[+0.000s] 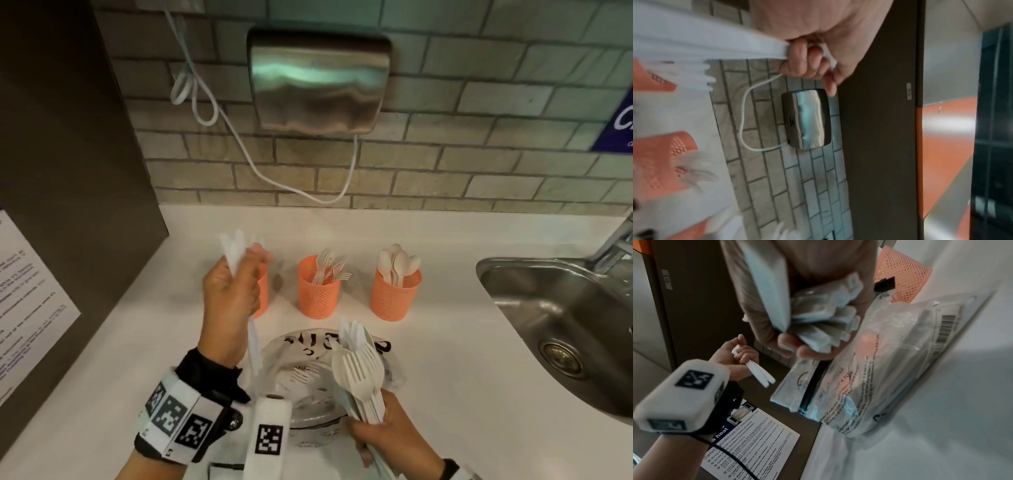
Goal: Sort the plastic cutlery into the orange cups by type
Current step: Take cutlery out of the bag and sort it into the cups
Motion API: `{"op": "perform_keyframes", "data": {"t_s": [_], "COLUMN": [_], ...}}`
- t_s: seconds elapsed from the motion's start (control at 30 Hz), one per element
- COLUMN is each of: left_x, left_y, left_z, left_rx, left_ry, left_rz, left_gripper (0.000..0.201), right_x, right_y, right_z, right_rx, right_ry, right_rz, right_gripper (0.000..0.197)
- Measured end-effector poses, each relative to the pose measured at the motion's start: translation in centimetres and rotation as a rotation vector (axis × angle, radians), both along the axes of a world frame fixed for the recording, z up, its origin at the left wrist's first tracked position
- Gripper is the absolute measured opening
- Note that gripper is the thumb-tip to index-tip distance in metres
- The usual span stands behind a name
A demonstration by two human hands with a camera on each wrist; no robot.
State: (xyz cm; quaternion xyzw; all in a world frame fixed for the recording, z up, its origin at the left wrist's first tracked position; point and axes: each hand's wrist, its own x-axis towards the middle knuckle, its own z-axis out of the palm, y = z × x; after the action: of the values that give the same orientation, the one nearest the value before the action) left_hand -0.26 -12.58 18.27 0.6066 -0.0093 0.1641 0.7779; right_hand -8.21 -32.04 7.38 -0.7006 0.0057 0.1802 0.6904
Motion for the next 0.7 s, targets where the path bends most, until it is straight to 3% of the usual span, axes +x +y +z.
{"op": "perform_keyframes", "data": {"t_s": [0.1,0.23,0.43,0.53,0.7], "left_x": [-1.0,-2.5,-2.1,-1.9,-1.9], "left_y": [-1.0,-3.1,-3.5,-3.2,-3.4], "left_z": [-1.7,-3.8,-4.2,-4.4,-4.4], "left_rx": [0.279,0.409,0.438,0.421,0.414], "left_ry": [0.13,0.167,0.162,0.141,0.117], "left_rz": [-0.175,-0.41,-0.421,-0.395,-0.438], "left_gripper": [0.024,0.01,0.01,0.001,0.004], "right_x": [0.4,0.6,0.7,0.7,0.7], "right_y": [0.1,0.6,0.4,0.3,0.2], "right_z": [-0.1,0.1,0.1,0.4,1.0], "right_rx": [0.015,0.042,0.023,0.017,0.059], "right_ry": [-0.03,-0.06,0.003,0.026,0.049], "right_rz": [-0.035,-0.048,-0.008,0.025,0.087], "right_gripper": [0.015,0.012,0.029,0.033,0.012]}}
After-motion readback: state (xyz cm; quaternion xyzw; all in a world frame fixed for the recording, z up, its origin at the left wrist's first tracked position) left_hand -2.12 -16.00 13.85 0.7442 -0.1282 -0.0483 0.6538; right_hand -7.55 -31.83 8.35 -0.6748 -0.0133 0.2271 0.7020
